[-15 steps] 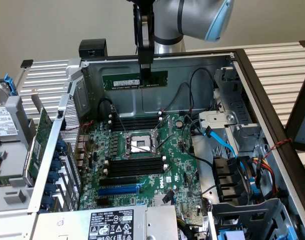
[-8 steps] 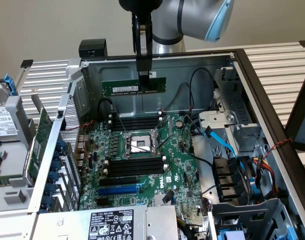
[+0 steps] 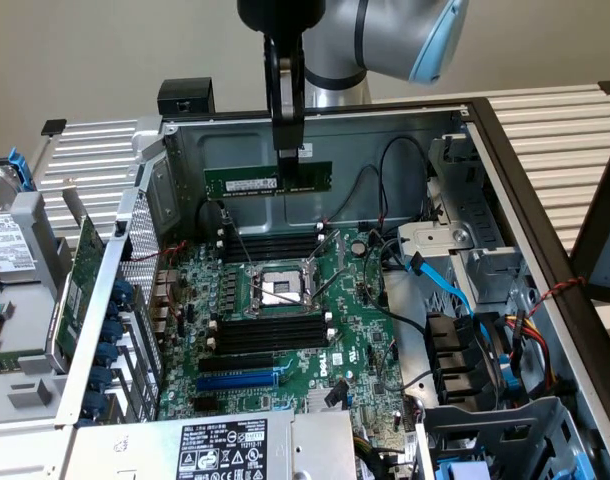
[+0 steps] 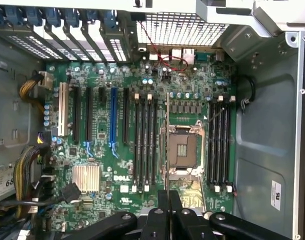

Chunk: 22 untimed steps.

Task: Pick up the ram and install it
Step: 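Insert the ram into the slot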

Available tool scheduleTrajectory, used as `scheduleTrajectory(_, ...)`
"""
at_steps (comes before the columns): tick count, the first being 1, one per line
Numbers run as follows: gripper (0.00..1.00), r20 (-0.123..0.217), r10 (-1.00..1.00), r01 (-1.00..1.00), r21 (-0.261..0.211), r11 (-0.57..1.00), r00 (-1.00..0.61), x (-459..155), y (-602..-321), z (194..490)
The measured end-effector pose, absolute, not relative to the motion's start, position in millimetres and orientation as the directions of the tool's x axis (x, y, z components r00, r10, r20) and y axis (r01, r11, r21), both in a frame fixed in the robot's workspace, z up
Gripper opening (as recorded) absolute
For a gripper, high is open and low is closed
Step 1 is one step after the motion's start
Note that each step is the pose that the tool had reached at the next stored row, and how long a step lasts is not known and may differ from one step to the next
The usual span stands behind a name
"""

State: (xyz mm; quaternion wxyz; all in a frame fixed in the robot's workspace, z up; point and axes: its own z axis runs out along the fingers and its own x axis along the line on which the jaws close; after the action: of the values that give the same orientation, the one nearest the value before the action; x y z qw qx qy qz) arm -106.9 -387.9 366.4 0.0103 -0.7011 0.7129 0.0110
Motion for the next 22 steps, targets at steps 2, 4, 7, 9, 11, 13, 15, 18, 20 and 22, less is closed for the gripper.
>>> scheduleTrajectory(2, 0.12, -0.03, -0.999, -1.0, 0.001, 0.017, -0.017, -107.9, -387.9, 362.8)
scheduleTrajectory(4, 0.12, -0.03, -0.999, -1.0, 0.001, 0.018, -0.018, -108.7, -387.9, 359.2)
scheduleTrajectory(7, 0.12, -0.03, -0.999, -1.0, 0.001, 0.018, -0.018, -109.6, -387.9, 353.7)
scheduleTrajectory(9, 0.12, -0.03, -0.999, -1.0, 0.001, 0.019, -0.019, -110.0, -387.9, 350.1)
scheduleTrajectory(11, 0.12, -0.03, -0.999, -1.0, 0.001, 0.02, -0.02, -110.2, -387.9, 346.4)
scheduleTrajectory(13, 0.12, -0.03, -0.999, -1.0, 0.001, 0.024, -0.024, -110.2, -388.6, 342.8)
scheduleTrajectory(15, 0.12, -0.03, -0.999, -0.999, -0.001, 0.033, -0.033, -110.3, -390.4, 339.8)
scheduleTrajectory(18, 0.12, -0.03, -0.998, -0.998, -0.003, 0.058, -0.058, -110.2, -391.0, 335.8)
scheduleTrajectory(20, 0.12, -0.03, -0.997, -0.997, -0.003, 0.078, -0.078, -110.2, -391.1, 333.5)
scheduleTrajectory(22, 0.12, -0.03, -0.996, -0.996, -0.003, 0.088, -0.088, -110.2, -392.7, 331.1)
